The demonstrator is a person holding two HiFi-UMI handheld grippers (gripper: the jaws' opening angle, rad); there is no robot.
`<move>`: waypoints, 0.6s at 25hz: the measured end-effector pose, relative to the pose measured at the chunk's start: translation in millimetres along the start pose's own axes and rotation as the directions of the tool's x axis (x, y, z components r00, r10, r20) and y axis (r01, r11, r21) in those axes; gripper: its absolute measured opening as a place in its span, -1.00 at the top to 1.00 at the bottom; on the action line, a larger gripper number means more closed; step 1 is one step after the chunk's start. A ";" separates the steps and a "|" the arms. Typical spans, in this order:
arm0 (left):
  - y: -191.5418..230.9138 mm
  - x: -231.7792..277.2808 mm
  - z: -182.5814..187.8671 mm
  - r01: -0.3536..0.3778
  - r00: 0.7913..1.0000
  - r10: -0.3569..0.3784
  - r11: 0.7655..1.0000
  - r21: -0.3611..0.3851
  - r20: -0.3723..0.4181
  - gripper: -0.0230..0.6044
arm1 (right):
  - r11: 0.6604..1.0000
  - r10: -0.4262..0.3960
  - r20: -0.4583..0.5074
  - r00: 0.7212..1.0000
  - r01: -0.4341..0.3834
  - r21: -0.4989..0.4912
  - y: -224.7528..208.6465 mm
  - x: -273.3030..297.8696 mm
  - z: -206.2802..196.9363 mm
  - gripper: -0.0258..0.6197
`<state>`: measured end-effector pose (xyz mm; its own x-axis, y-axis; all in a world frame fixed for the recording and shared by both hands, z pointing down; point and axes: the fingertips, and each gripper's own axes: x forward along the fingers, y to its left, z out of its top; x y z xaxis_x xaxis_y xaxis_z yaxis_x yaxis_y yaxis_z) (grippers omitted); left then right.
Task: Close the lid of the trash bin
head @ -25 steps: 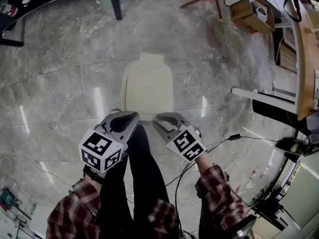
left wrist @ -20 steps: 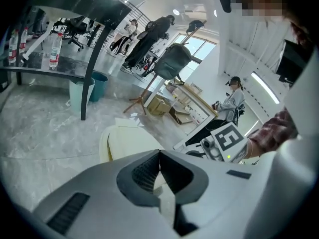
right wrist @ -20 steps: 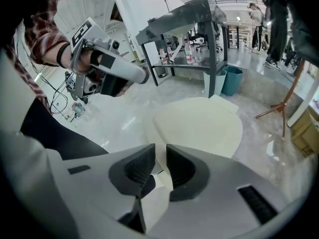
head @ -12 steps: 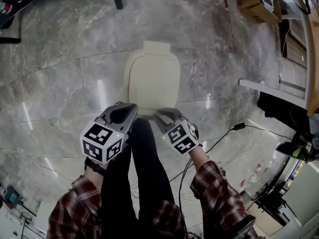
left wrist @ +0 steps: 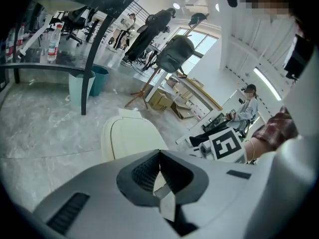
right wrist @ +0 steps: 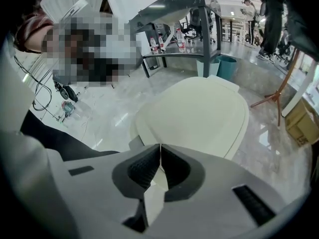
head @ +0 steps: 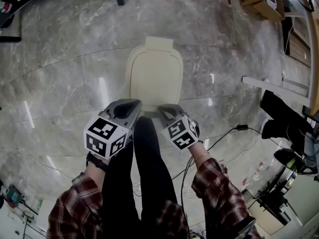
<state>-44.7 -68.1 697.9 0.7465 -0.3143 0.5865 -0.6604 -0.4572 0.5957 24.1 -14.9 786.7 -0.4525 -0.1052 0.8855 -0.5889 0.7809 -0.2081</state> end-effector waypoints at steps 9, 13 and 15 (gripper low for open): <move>-1.7 1.2 -0.4 0.006 1.000 -0.006 1.000 0.005 -0.004 0.89 | 1.000 -0.024 -0.025 0.999 0.025 0.010 -1.6 6.7 -5.2 0.86; -4.7 -2.8 4.9 0.010 1.000 -0.009 1.000 0.020 -0.009 0.89 | 0.998 -0.023 -0.039 0.999 0.025 0.049 -3.6 1.9 -5.3 0.86; -8.0 -7.5 16.6 0.012 1.000 -0.012 0.999 0.044 -0.005 0.89 | 0.995 -0.034 -0.011 0.999 0.035 0.093 -6.5 -9.8 3.3 0.86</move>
<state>-43.6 -75.9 679.6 0.7539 -0.3042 0.5823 -0.6471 -0.4974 0.5779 30.2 -21.0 778.0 -0.4245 -0.1251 0.8967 -0.6645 0.7158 -0.2147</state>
